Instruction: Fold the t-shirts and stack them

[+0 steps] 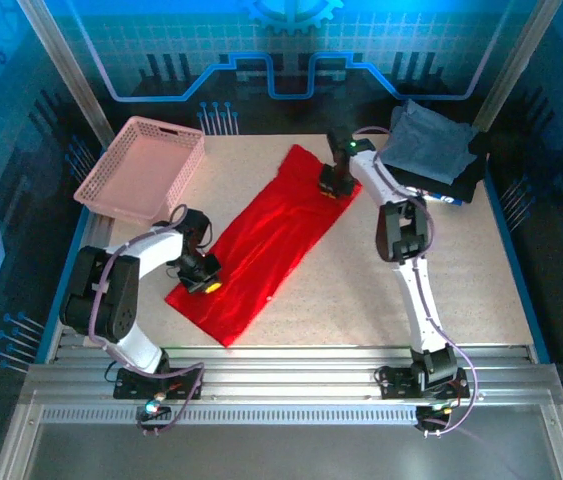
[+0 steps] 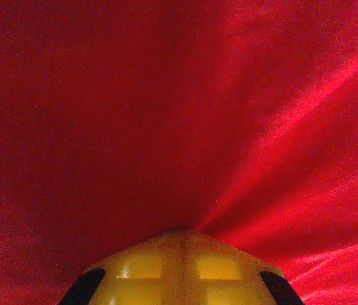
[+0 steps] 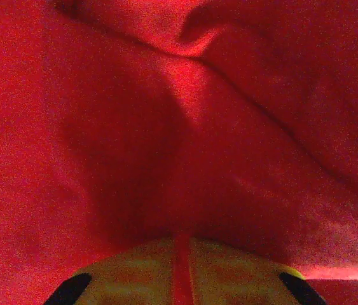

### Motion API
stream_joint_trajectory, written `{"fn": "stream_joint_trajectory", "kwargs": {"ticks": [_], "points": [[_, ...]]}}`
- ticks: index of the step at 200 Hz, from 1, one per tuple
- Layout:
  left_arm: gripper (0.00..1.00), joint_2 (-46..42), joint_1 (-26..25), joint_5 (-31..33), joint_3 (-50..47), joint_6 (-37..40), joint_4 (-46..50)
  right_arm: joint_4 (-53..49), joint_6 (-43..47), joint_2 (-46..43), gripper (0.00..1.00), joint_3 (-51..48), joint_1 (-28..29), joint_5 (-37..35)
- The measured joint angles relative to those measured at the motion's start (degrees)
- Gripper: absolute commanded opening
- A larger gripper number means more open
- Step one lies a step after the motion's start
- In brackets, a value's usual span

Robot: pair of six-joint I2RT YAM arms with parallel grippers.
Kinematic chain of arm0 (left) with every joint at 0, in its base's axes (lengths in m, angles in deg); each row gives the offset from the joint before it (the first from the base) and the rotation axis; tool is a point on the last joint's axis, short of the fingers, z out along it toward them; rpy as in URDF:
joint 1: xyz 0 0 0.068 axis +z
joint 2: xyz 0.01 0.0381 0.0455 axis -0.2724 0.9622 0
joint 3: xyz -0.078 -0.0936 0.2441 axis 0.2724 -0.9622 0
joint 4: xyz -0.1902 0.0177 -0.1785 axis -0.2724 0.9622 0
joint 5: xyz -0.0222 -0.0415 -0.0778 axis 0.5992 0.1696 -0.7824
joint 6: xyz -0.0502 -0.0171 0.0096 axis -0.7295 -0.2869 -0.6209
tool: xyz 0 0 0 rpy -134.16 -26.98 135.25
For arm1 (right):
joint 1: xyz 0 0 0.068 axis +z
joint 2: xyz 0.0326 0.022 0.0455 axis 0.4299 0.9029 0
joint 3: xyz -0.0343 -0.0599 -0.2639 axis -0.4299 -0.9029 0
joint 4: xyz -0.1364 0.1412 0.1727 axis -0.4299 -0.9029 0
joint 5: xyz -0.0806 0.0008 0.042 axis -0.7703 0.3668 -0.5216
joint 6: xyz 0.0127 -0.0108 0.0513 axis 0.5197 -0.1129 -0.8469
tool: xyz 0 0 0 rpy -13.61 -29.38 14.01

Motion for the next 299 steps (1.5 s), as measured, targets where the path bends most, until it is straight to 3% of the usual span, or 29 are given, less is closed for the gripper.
{"fn": "stream_joint_trajectory", "kwargs": {"ticks": [16,44,62,84,105,141,165,192,230,264,299], "points": [[0.00,0.46,-3.93,-2.21,0.37,-2.47,-0.90,3.06,-0.76,5.38,0.25,8.33,-0.09,3.93],[0.09,0.57,-10.27,-6.62,6.01,-5.84,-0.74,11.19,-3.58,5.75,0.42,7.69,-0.50,11.08],[0.13,-0.87,-11.08,-8.13,12.00,-6.36,-0.68,13.42,-3.15,4.66,0.49,6.88,-0.59,14.49],[0.15,-3.76,-9.42,-9.09,18.73,-5.44,-0.15,11.32,-0.50,-0.74,0.50,4.55,-0.55,16.06],[0.15,-4.70,-5.46,-9.27,22.82,-2.75,0.61,8.28,3.08,-13.33,0.48,-4.52,-0.35,13.97],[0.07,0.13,0.11,-7.04,27.28,4.48,2.47,11.10,3.76,-42.10,0.39,-32.28,1.55,9.57],[0.03,5.79,0.24,-6.78,28.13,8.55,2.80,16.79,0.59,-50.97,0.35,-48.96,4.81,8.76],[0.03,7.91,0.20,-6.27,22.10,10.73,1.51,21.59,-2.03,-45.29,0.28,-58.71,7.58,8.00],[0.03,7.74,-0.33,-6.03,11.13,10.01,-1.14,24.39,-3.74,-34.82,0.24,-60.41,8.20,5.99],[0.02,7.04,-3.63,-5.60,7.04,7.87,-3.78,21.59,-3.96,-28.83,0.22,-51.01,8.13,3.32],[0.02,7.50,-10.58,-5.46,6.75,4.72,-7.45,16.92,-4.61,-22.01,0.22,-41.42,6.84,1.03]]}}
